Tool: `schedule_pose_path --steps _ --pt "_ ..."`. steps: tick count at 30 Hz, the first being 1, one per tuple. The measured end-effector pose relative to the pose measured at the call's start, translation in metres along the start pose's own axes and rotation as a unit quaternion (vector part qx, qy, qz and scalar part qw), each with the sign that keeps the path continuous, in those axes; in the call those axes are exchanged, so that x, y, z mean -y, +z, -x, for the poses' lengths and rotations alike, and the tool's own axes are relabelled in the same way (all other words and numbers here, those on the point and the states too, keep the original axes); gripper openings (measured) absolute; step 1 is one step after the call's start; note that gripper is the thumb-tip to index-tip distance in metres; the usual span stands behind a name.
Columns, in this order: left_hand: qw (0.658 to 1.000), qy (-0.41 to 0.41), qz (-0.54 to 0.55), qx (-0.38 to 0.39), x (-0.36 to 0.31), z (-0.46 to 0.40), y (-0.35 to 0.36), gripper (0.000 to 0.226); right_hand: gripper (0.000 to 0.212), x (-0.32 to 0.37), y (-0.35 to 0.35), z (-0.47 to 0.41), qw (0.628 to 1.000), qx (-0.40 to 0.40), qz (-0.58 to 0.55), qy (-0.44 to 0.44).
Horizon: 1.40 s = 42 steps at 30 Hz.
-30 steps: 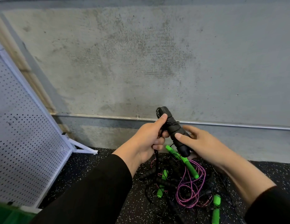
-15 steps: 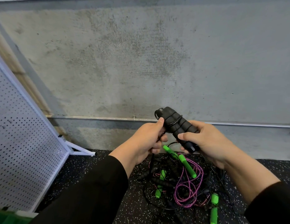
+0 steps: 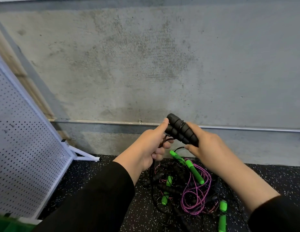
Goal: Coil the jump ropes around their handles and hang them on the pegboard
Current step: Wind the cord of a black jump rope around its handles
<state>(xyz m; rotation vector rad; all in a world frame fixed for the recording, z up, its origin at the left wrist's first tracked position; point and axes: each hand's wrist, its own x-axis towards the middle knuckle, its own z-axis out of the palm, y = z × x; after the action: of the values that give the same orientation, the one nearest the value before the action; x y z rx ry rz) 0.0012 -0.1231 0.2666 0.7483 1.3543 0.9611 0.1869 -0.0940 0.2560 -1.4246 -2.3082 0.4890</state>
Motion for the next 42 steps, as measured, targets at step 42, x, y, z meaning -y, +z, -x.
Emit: schedule_pose_path --steps 42 --pt "0.998 0.045 -0.029 0.022 -0.004 0.002 0.002 0.076 0.039 -0.005 -0.016 -0.002 0.796 0.04 -0.573 0.189"
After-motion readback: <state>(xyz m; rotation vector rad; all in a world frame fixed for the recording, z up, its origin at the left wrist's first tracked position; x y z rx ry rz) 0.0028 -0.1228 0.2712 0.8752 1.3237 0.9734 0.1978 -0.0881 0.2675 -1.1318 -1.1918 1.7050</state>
